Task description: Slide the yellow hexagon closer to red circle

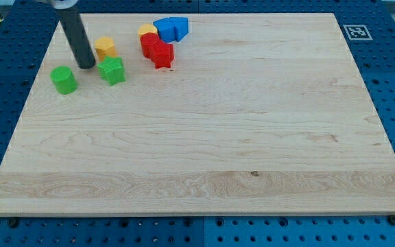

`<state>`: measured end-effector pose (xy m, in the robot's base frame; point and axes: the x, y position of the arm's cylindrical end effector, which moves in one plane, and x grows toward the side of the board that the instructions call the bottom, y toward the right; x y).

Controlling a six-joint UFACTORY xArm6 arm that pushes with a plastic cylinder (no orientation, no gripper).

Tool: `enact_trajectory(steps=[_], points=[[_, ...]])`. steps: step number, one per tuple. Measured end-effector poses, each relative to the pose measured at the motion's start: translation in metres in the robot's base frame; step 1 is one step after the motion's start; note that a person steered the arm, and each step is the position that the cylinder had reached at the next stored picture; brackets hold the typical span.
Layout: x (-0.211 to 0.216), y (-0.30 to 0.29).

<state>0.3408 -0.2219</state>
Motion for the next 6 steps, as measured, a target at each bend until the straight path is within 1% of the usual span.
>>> enact_trajectory(steps=[1,2,4,6], points=[[-0.007,-0.004],[-0.029,0.003],[-0.031,0.017],[-0.031,0.054]])
